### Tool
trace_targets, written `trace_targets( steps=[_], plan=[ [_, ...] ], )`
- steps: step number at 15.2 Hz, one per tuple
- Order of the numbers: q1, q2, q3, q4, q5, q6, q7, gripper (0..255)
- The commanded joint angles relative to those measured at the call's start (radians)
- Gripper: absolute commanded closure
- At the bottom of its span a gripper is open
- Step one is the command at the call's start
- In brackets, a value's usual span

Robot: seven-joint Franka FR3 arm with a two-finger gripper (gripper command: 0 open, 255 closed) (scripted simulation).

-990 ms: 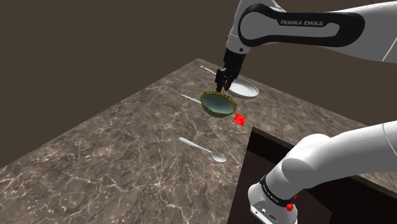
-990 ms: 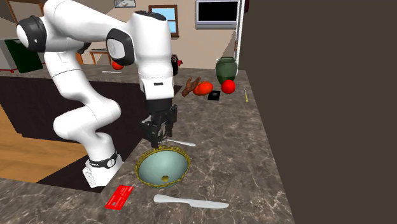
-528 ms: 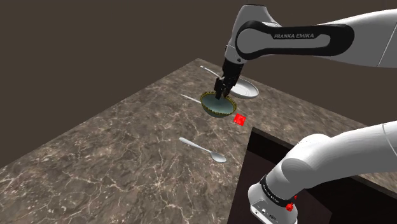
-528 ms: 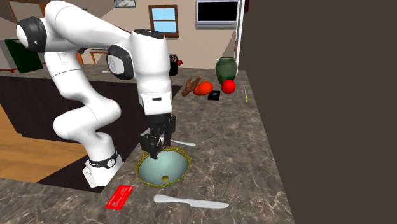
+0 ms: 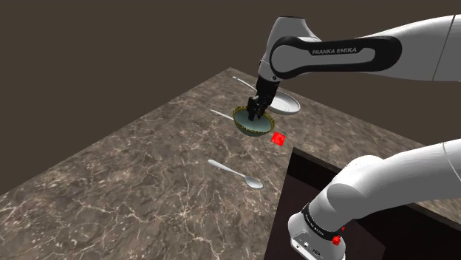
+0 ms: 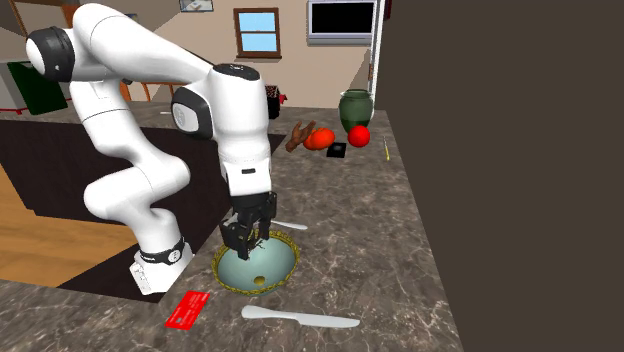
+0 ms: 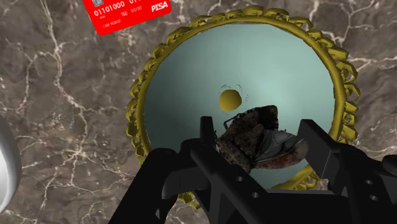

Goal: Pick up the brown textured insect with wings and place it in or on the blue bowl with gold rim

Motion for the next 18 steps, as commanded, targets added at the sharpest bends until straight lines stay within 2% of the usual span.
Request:
trace_targets(
  steps=[1, 4, 5, 10, 14, 18],
  plan=[
    [0.0, 0.0, 0.0, -0.001, 0.0, 0.001, 0.0, 255],
    [0.0, 0.0, 0.0, -0.001, 0.0, 0.001, 0.0, 255],
    [0.0, 0.0, 0.0, -0.001, 0.0, 0.001, 0.0, 0],
    [0.0, 0.0, 0.0, -0.001, 0.0, 0.001, 0.0, 0],
    [0.0, -0.02, -0.003, 0.111, -0.001, -0.131, -0.001, 0],
    [0.0, -0.02, -0.003, 0.111, -0.001, -0.131, -0.001, 0]
  ],
)
